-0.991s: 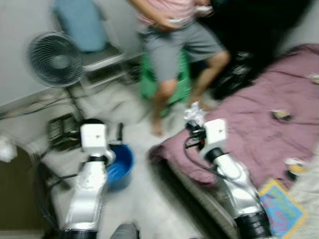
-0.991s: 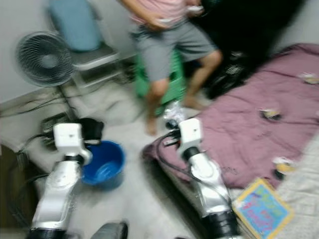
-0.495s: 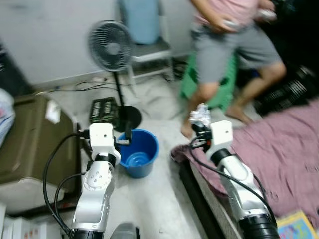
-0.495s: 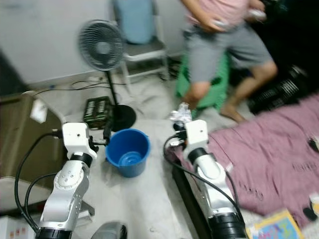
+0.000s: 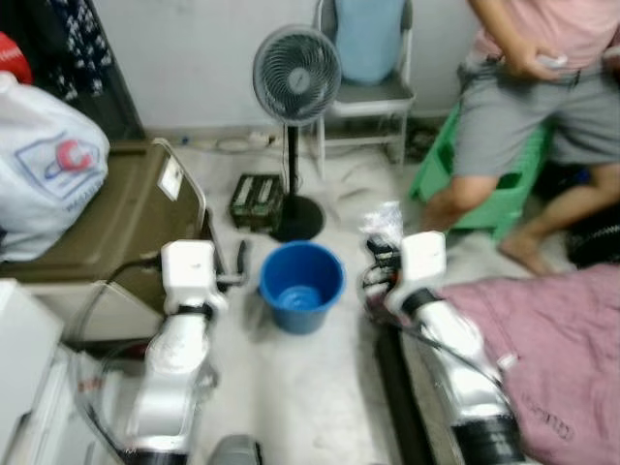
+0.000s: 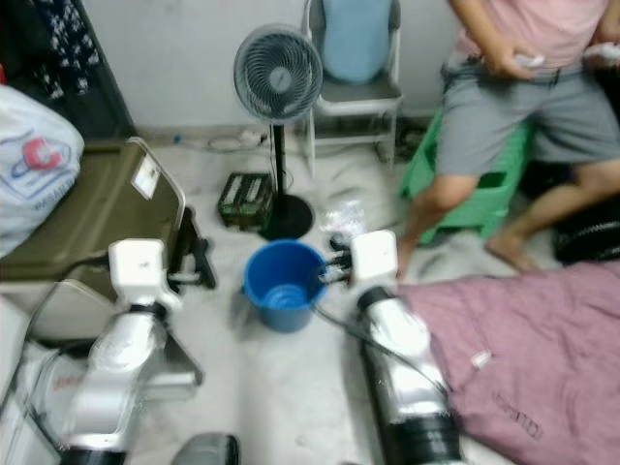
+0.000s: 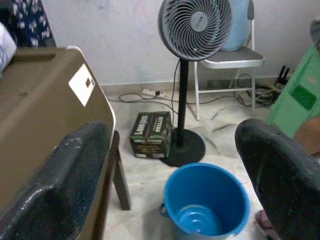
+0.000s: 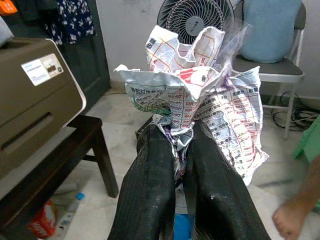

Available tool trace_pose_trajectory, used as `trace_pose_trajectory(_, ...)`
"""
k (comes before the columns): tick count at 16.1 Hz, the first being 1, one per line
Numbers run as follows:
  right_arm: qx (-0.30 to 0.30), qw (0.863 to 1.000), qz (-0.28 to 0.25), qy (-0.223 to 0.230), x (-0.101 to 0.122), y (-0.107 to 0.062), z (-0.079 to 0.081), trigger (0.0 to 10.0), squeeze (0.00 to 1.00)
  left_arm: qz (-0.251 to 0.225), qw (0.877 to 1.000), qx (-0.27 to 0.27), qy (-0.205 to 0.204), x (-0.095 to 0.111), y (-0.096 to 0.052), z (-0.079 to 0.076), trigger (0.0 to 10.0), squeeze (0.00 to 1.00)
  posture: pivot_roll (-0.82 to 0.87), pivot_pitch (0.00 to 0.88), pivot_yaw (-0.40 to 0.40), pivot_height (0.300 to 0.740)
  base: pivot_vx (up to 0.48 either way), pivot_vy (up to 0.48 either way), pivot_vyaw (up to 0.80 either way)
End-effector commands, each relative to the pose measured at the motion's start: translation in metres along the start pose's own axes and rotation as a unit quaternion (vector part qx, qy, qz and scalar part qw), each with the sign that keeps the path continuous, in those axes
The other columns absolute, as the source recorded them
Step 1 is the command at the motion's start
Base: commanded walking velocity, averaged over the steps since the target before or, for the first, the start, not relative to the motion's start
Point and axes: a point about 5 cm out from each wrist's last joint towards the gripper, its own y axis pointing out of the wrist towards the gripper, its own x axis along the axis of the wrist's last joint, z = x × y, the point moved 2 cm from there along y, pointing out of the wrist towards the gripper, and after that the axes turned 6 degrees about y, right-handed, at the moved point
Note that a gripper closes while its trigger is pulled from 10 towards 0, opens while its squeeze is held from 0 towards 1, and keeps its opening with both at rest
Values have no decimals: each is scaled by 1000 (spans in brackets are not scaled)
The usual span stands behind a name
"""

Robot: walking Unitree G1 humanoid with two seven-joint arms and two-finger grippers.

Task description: Clean up the room

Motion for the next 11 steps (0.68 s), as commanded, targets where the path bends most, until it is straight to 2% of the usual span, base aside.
trace_pose_trajectory(1,-8,1000,-1,-4,2,-2,-7,10000,0,-11,1000,-9,-5,5,1,-4,10000,0,21,32,-29,740,0,0,0)
trace_pose_trajectory(8,-2,1000,-4,-1,3,-1,-5,10000,0,-17,1000,-19,-9,7,1,-7,10000,0,20,27,-29,740,0,0,0)
trace_pose_trajectory(11,-1,1000,-4,0,2,-2,-4,10000,0,-17,1000,-19,-9,7,0,-7,10000,0,19,30,-29,740,0,0,708)
